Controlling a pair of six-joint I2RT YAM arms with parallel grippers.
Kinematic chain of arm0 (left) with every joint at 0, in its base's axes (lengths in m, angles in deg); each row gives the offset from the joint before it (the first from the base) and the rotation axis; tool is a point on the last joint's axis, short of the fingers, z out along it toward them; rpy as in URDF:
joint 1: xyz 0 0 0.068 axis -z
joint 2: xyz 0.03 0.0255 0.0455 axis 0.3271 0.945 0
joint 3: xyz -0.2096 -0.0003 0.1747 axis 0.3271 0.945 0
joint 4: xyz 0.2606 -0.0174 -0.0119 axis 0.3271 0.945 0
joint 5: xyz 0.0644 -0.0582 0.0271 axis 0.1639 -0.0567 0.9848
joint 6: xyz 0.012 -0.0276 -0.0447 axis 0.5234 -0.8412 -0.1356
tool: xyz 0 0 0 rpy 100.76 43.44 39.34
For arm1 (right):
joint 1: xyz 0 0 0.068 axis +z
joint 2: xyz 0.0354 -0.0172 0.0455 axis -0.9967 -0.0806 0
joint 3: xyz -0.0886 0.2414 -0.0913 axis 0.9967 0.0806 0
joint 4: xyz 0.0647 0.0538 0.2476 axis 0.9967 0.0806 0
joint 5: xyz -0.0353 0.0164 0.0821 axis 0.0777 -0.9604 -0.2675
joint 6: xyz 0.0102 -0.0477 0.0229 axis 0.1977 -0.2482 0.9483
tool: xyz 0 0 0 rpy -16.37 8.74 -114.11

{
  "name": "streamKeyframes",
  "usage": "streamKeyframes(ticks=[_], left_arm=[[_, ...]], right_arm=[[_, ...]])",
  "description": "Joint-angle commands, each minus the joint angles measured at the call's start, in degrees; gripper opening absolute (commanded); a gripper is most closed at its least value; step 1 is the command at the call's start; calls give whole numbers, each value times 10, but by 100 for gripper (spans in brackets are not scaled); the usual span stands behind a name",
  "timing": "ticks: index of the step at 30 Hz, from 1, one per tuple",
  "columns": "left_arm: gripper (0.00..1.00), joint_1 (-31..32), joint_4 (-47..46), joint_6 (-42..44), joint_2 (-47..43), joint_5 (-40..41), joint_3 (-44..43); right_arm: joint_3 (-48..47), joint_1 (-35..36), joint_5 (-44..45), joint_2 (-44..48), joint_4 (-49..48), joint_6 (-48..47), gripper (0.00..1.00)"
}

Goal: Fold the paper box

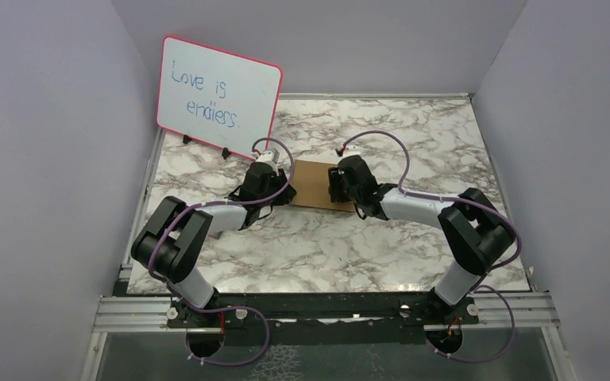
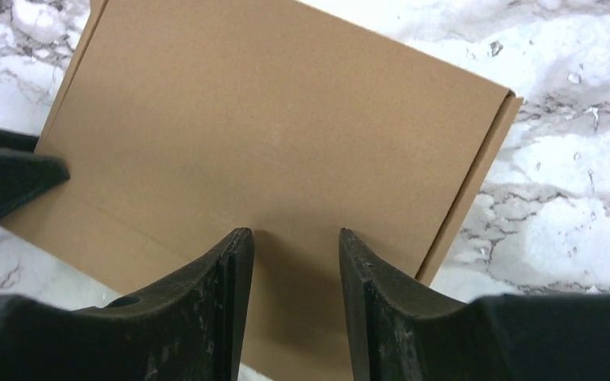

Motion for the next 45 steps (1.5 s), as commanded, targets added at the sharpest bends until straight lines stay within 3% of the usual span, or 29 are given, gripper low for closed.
streamKeyframes(ticks=[1, 14, 27, 31, 39, 45], left_arm=[[27, -3, 56, 12, 10, 26, 33], [26, -3, 57, 15, 3, 18, 36], [21, -4, 43, 13, 24, 4, 55], [13, -3, 37, 9, 23, -6, 69], [11, 6, 42, -6, -61, -14, 119], [20, 2, 86, -9, -143, 34, 125]], right_arm=[[31, -14, -42, 54, 20, 10, 48], [133, -104, -166, 121, -40, 69, 47], [173, -107, -213, 30, -79, 107, 28], [182, -107, -220, 26, -70, 111, 24], [182, -89, -276, 103, -22, 90, 25], [172, -71, -225, 155, 36, 70, 30]])
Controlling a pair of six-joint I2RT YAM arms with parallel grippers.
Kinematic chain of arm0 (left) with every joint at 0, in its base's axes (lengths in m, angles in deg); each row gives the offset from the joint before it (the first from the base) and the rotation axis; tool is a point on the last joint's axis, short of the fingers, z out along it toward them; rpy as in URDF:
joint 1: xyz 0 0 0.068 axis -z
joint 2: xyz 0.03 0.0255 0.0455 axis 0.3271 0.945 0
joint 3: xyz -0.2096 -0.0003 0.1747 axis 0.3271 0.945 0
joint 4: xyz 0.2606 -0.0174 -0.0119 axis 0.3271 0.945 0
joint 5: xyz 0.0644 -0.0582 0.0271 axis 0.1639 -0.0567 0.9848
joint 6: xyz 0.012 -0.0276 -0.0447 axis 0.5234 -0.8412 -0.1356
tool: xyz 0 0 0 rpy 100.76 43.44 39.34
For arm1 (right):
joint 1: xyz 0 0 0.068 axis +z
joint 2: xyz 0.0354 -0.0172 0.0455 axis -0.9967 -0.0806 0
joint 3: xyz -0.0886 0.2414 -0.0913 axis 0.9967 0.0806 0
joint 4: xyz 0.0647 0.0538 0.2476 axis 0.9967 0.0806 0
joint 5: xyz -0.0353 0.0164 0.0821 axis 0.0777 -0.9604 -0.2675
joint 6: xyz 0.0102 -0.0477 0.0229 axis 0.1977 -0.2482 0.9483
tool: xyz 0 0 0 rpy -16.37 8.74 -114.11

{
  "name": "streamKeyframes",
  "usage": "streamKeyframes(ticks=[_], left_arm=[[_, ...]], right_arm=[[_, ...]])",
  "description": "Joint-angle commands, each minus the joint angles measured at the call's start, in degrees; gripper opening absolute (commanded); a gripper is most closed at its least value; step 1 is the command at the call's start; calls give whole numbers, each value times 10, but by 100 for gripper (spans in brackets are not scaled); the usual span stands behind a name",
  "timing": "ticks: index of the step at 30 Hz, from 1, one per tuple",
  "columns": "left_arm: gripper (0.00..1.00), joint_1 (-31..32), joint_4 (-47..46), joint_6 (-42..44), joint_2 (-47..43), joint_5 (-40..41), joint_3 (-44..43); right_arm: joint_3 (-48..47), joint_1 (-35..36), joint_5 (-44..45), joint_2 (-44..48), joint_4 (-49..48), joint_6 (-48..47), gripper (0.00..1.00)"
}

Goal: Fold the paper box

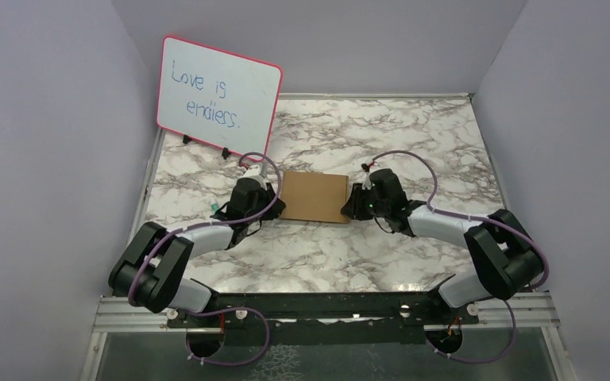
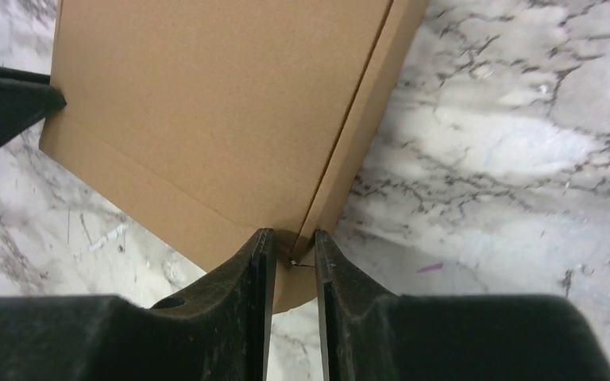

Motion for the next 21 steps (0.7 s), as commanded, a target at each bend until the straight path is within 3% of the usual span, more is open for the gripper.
streamKeyframes(ticks=[1, 5, 13, 17, 21], left_arm=[[22, 4, 118, 1, -50, 31, 6], [32, 1, 142, 10, -85, 54, -26], [62, -1, 146, 15, -119, 87, -43], [65, -2, 126, 18, -78, 57, -55], [65, -2, 112, 25, -29, 37, -71]], right_arm=[[-8, 14, 5, 42, 98, -36, 31], [-47, 19, 17, 67, 135, -82, 40], [-92, 77, 19, 72, 143, -192, 60], [-119, 122, 18, 36, 144, -268, 65], [-153, 199, 80, -19, 165, -359, 79]])
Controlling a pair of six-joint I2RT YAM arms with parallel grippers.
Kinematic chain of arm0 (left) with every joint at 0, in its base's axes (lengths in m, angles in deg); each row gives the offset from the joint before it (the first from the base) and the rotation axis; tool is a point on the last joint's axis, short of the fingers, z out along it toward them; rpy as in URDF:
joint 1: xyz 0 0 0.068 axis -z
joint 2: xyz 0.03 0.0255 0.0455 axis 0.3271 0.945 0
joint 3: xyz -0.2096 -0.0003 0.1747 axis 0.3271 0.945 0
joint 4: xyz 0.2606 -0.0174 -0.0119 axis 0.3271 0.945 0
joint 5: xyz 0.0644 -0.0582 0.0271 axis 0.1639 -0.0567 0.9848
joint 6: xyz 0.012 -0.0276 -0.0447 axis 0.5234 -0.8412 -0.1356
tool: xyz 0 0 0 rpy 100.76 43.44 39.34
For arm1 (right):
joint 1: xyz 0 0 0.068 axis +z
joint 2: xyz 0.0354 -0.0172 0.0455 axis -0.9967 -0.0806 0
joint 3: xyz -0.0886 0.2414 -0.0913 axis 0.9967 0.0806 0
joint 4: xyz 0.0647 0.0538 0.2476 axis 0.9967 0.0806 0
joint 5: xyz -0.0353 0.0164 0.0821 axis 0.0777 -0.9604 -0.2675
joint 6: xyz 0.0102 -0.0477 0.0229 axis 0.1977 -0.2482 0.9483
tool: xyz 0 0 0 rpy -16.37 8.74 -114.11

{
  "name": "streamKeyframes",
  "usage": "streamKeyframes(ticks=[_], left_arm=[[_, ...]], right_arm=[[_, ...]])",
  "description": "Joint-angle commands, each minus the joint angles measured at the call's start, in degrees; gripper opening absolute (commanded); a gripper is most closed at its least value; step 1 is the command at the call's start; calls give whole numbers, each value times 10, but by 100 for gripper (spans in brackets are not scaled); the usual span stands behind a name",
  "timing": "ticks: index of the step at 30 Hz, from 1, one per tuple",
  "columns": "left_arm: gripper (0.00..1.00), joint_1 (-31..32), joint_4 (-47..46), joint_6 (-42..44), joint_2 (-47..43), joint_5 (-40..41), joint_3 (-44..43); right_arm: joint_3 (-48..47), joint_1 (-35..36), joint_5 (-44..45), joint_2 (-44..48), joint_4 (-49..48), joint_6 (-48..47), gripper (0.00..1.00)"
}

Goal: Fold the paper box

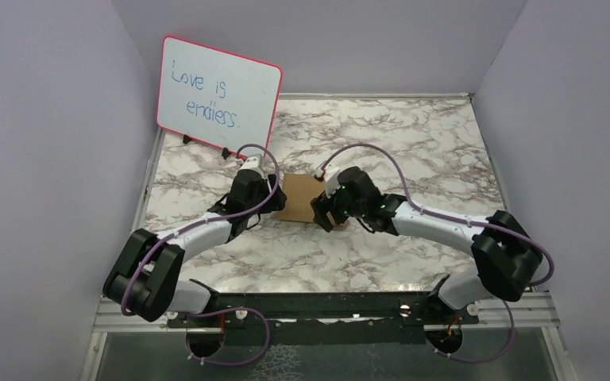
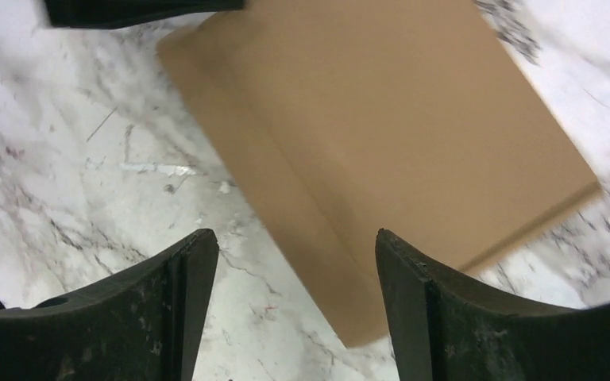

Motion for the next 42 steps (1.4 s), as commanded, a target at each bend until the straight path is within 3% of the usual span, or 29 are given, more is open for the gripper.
streamKeyframes(ticks=[1, 7, 15, 22, 28, 35, 42], left_arm=[[65, -2, -24, 17, 51, -23, -27], [63, -2, -33, 25, 90, -23, -20], [52, -3, -60, 13, 126, -65, 9], [50, -6, -59, 19, 126, -71, 6], [52, -37, -43, 21, 88, -95, 3], [68, -77, -54, -38, -5, -91, -15], [73, -84, -6, -54, -81, -32, -72]], right_arm=[[-41, 81, 81, -60, 33, -134, 82], [-48, 154, 227, -131, -7, -195, 86], [-38, 203, 408, -208, -100, -268, 86], [-41, 210, 447, -261, -119, -291, 81], [-40, 211, 457, -279, -126, -291, 60], [-41, 213, 444, -260, -100, -284, 26], [-60, 213, 382, -207, -18, -253, 11]])
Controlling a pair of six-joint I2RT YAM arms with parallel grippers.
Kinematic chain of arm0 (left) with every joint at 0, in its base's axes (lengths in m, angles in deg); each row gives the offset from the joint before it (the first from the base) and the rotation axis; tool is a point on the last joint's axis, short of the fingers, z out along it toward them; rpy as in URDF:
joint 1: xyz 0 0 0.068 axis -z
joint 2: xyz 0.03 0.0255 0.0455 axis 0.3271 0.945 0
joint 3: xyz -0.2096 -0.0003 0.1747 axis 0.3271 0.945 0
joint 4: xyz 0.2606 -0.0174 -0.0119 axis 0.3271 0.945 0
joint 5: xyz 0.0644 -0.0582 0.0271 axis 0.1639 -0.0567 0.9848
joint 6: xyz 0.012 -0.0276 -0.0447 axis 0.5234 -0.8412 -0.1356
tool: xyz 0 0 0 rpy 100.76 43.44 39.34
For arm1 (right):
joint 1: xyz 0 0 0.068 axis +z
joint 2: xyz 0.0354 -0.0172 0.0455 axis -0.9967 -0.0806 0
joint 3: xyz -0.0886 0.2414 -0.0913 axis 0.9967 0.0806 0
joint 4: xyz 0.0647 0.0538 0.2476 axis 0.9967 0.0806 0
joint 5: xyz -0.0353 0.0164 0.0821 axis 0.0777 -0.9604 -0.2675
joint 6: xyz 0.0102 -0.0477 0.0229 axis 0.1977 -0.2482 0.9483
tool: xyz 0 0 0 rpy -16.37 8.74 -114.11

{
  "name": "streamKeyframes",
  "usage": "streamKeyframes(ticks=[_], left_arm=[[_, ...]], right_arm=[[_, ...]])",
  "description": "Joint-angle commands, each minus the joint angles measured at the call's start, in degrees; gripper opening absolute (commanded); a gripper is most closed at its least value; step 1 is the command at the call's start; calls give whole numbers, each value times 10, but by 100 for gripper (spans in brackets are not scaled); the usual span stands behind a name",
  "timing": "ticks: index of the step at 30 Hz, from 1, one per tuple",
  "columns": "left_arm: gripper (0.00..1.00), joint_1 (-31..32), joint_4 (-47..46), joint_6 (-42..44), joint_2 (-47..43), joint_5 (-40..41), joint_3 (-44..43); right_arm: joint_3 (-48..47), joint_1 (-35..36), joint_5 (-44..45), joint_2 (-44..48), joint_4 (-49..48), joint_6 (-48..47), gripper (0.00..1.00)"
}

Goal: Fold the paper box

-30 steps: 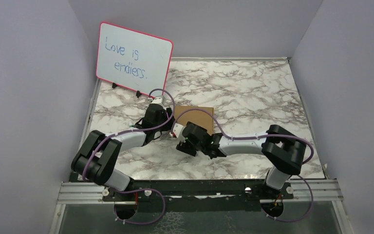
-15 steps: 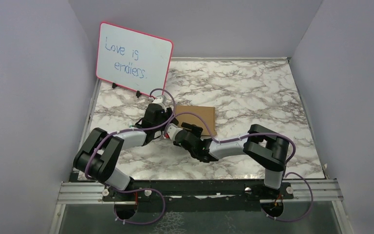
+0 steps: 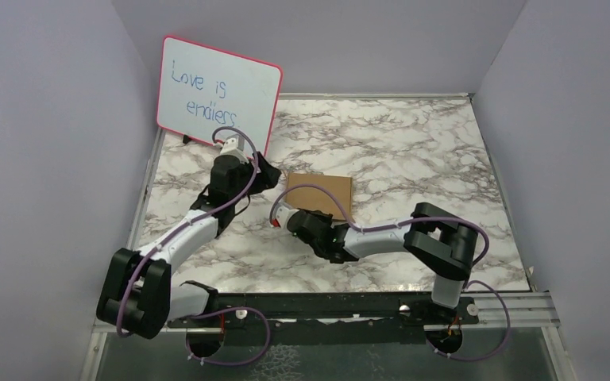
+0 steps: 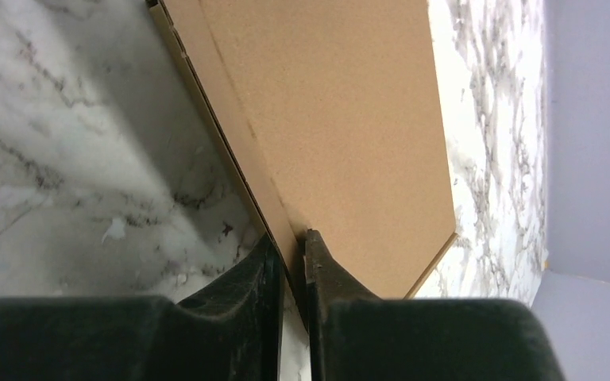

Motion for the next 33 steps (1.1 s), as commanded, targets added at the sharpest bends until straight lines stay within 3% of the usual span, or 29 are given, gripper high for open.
streamKeyframes(ticks=[1, 5, 14, 20, 26, 33], left_arm=[[74, -5, 37, -14, -63, 56, -47], [76, -6, 96, 4, -111, 85, -72], [78, -6, 233, 67, -215, 135, -124], [82, -6, 324, 120, -229, 139, -184], [85, -6, 368, 158, -226, 131, -202], [86, -6, 383, 170, -201, 91, -197]], right_arm=[[-14, 1, -78, 29, 130, 47, 9], [-49, 1, -130, 49, 208, 68, 3], [-147, 1, -256, 87, 364, 102, 1], [-211, -11, -354, 113, 434, 114, 1], [-272, -61, -504, 108, 494, 111, 1], [-325, -174, -704, 64, 533, 83, 1]])
